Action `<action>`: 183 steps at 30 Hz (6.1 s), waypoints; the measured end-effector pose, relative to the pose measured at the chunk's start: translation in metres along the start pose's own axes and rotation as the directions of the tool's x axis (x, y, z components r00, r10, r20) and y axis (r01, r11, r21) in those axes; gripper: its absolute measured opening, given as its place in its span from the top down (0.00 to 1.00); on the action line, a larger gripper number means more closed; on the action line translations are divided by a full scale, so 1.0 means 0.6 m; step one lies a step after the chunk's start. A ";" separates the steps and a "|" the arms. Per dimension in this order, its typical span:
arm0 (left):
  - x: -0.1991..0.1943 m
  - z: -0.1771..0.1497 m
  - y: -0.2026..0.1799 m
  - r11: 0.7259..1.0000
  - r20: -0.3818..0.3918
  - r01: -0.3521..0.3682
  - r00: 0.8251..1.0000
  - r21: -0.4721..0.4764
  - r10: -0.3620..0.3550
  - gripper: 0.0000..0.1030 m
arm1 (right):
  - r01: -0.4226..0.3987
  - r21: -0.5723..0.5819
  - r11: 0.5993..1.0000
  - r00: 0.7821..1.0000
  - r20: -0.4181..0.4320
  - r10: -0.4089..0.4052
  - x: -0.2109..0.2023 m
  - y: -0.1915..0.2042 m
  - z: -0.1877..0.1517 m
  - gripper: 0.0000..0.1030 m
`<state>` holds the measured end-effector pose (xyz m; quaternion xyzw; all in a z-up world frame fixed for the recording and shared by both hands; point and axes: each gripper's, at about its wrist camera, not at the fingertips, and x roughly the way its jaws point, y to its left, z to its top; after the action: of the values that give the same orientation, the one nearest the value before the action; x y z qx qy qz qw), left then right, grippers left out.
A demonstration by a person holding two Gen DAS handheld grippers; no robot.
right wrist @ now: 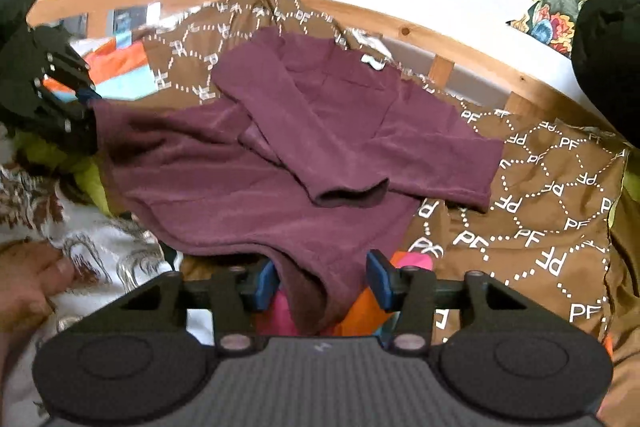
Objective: Fold small clothes
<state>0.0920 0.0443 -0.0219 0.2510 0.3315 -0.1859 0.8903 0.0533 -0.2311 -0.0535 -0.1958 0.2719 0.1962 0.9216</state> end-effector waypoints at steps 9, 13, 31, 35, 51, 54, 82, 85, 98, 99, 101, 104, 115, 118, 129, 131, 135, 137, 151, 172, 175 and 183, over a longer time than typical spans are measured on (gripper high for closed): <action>-0.070 0.011 0.010 0.996 0.087 -0.077 0.993 -0.043 0.080 0.96 | 0.071 0.133 0.989 0.981 0.169 -0.093 -0.093 -0.042 0.016 0.94; -0.129 0.011 0.019 0.991 0.145 -0.093 0.984 -0.100 0.107 0.96 | 0.080 0.160 0.984 0.963 0.244 -0.118 -0.157 -0.053 0.020 0.94; -0.297 -0.007 0.027 0.967 0.157 0.034 0.988 -0.254 0.006 0.96 | -0.024 0.160 0.987 0.979 0.202 -0.009 -0.341 0.009 0.023 0.94; -0.260 0.085 0.081 0.945 0.103 0.017 0.994 -0.326 0.017 0.95 | -0.016 0.175 0.985 0.985 0.173 -0.015 -0.281 -0.049 0.092 0.94; 0.167 0.295 0.265 0.907 -0.197 -0.115 0.980 -0.405 0.036 0.95 | 0.040 0.269 0.962 0.998 -0.048 -0.028 0.199 -0.273 0.221 0.94; 0.221 0.293 0.275 0.904 -0.210 -0.080 0.978 -0.420 -0.010 0.95 | 0.023 0.313 0.950 0.995 -0.096 0.008 0.261 -0.299 0.206 0.93; 0.103 0.049 0.169 0.789 -0.050 0.115 0.982 -0.604 -0.182 0.50 | -0.141 0.760 0.635 0.990 0.117 0.081 0.103 -0.231 -0.001 0.44; 0.101 0.037 0.168 0.760 -0.031 0.143 0.977 -0.633 -0.210 0.81 | -0.151 0.793 0.590 0.988 0.135 0.071 0.099 -0.216 -0.015 0.84; 0.099 0.004 0.166 0.687 -0.043 0.143 0.969 -0.713 -0.245 0.94 | -0.098 0.818 0.566 0.994 0.103 0.022 0.042 -0.174 -0.081 0.93; 0.093 0.009 0.166 0.701 -0.031 0.156 0.969 -0.696 -0.246 0.88 | -0.087 0.796 0.598 0.995 0.100 0.011 0.040 -0.171 -0.073 0.86; 0.080 0.018 0.164 0.749 -0.022 0.152 0.976 -0.645 -0.217 0.71 | -0.060 0.738 0.673 0.994 0.107 -0.029 0.030 -0.168 -0.055 0.72; 0.066 0.025 0.174 0.809 -0.012 0.096 0.992 -0.580 -0.126 0.43 | -0.031 0.681 0.732 0.989 0.125 -0.074 0.027 -0.182 -0.031 0.44; 0.154 0.037 0.247 0.800 -0.044 0.034 0.996 -0.598 -0.074 0.97 | 0.029 0.699 0.714 0.997 0.030 -0.070 0.178 -0.288 -0.018 0.78; 0.131 0.033 0.244 0.767 -0.011 0.029 0.999 -0.641 -0.047 0.99 | 0.000 0.728 0.686 0.995 0.070 -0.075 0.172 -0.300 -0.019 0.89; 0.108 0.014 0.245 0.726 -0.029 -0.014 1.000 -0.687 -0.009 0.78 | -0.015 0.754 0.657 0.996 0.071 -0.060 0.138 -0.310 -0.040 0.54; 0.106 0.014 0.244 0.738 -0.031 -0.017 0.999 -0.675 -0.006 0.75 | 0.004 0.741 0.671 0.996 0.058 -0.070 0.106 -0.296 -0.051 0.54; 0.105 0.007 0.240 0.753 -0.040 -0.021 0.999 -0.658 -0.008 0.68 | 0.012 0.780 0.626 0.999 0.021 -0.044 0.065 -0.271 -0.088 0.56; 0.105 0.004 0.235 0.756 -0.049 -0.029 0.999 -0.654 -0.004 0.68 | 0.002 0.826 0.564 0.999 0.023 -0.037 0.062 -0.267 -0.106 0.62; 0.102 -0.009 0.221 0.762 -0.041 -0.023 0.999 -0.647 -0.004 0.67 | -0.326 0.943 0.069 0.943 0.330 -0.048 0.056 -0.286 -0.188 0.94; 0.103 -0.016 0.223 0.760 -0.044 0.000 0.998 -0.650 -0.038 0.82 | -0.331 0.326 0.886 0.944 0.134 0.303 0.294 -0.013 0.290 0.35; 0.101 -0.017 0.222 0.753 -0.040 0.016 0.998 -0.657 -0.057 0.91 | -0.354 0.270 0.895 0.935 0.093 0.342 0.350 0.046 0.328 0.36; 0.107 -0.012 0.224 0.746 -0.060 0.007 0.996 -0.666 -0.063 0.89 | -0.220 0.265 0.939 0.974 -0.001 0.228 0.407 0.054 0.319 0.37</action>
<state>0.2012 0.1461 -0.0269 -0.0818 0.4153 -0.0624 0.9038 0.3086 -0.0518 -0.0541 -0.0427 0.3305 0.2590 0.9066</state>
